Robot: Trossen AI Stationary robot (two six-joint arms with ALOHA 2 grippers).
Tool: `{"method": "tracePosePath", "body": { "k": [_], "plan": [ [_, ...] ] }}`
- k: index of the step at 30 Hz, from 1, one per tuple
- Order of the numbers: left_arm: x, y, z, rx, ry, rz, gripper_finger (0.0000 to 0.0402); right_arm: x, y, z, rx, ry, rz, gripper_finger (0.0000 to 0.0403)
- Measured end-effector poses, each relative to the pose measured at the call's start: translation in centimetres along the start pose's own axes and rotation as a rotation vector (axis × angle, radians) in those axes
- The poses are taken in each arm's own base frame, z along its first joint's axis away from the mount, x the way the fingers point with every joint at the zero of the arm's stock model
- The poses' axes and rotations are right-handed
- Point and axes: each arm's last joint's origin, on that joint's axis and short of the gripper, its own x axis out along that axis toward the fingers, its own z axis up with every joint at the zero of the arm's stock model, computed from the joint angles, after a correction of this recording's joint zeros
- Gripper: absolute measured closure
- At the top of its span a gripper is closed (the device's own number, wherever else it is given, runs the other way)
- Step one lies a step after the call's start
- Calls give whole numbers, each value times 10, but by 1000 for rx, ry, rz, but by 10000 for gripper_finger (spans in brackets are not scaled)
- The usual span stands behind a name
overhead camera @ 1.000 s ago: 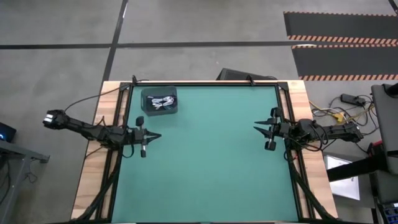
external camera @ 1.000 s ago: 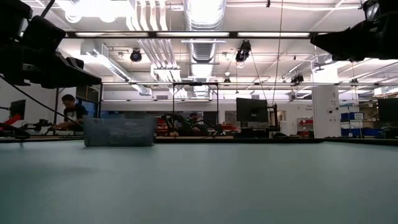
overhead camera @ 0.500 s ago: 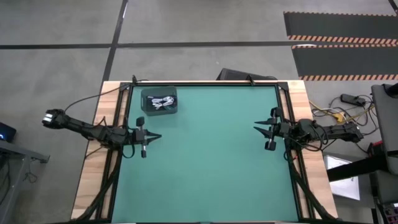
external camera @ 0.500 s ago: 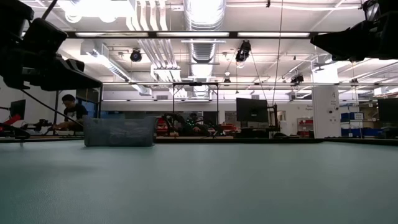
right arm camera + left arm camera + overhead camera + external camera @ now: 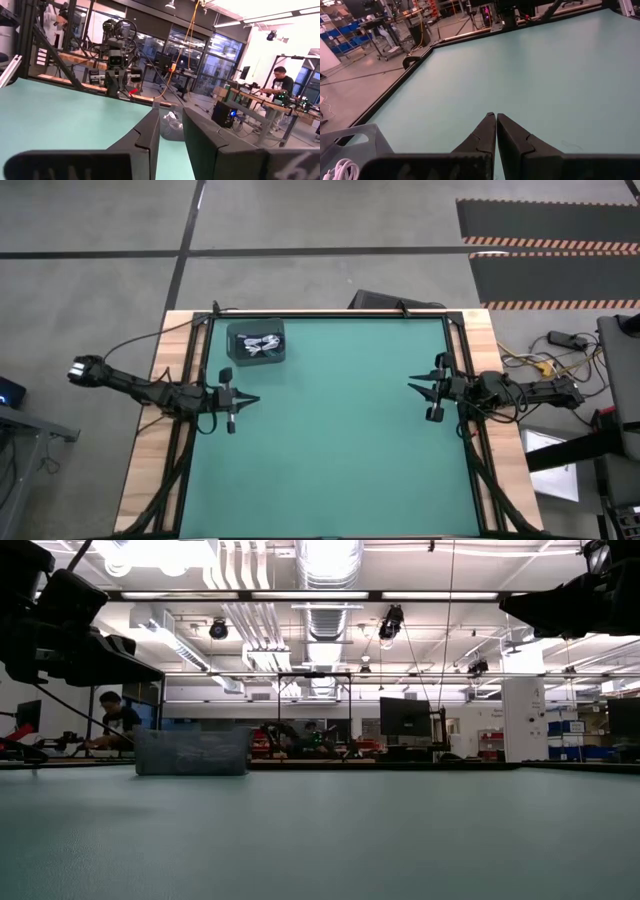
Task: Pick and place USB-C Cables
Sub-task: Return to Home Position
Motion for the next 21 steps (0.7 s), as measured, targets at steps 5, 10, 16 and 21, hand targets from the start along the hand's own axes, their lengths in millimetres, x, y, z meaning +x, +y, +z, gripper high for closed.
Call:
{"method": "tracePosePath", "body": {
  "k": [5,10,16,21],
  "plan": [
    [0,0,0,0,-1,0,402,0,0,0,0,0,0,327],
    [0,0,0,0,-1,0,402,0,0,0,0,0,0,321],
    [0,0,0,0,0,0,402,0,0,0,0,0,0,320],
    [0,0,0,-1,-1,1,402,0,0,0,0,0,0,328]
  ]
}}
